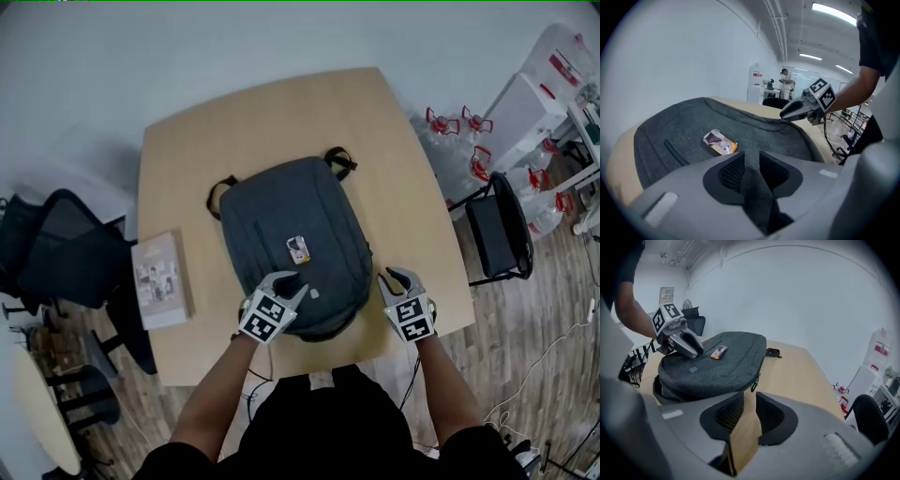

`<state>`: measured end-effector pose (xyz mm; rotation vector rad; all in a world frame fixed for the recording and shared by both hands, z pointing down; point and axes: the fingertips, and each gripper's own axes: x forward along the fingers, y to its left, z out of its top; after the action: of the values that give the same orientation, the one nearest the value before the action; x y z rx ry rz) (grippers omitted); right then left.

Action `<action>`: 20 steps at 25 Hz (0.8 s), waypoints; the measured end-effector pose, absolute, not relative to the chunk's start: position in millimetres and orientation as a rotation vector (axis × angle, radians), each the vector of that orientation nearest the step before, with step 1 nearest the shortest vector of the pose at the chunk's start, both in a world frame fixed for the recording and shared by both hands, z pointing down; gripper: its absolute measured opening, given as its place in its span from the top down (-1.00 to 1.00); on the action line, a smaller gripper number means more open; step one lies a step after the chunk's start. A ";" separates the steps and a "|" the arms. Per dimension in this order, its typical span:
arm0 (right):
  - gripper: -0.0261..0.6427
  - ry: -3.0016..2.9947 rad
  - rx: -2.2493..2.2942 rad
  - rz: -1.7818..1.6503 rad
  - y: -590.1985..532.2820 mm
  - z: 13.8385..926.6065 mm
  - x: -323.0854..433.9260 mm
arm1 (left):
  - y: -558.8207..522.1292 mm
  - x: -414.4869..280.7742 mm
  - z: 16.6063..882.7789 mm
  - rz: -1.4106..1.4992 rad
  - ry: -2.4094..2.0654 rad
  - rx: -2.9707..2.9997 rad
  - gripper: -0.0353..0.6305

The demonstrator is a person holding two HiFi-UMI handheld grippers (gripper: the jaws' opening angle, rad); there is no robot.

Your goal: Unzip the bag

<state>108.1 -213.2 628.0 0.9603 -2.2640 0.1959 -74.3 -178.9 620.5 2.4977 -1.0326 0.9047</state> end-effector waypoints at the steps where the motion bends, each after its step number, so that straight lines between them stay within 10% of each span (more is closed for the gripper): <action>1: 0.66 -2.258 0.940 0.187 -218.8 631.7 108.5 | -179.3 -76.1 624.8 0.915 -1.030 2.469 0.53; 20: 0.55 -2.285 0.488 0.106 -260.0 660.3 81.1 | -174.1 -78.9 649.1 1.006 -0.984 2.381 0.50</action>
<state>81.1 -260.0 660.3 0.4878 -2.2854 0.1065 -78.9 -174.1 649.1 2.3810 -0.9844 1.0060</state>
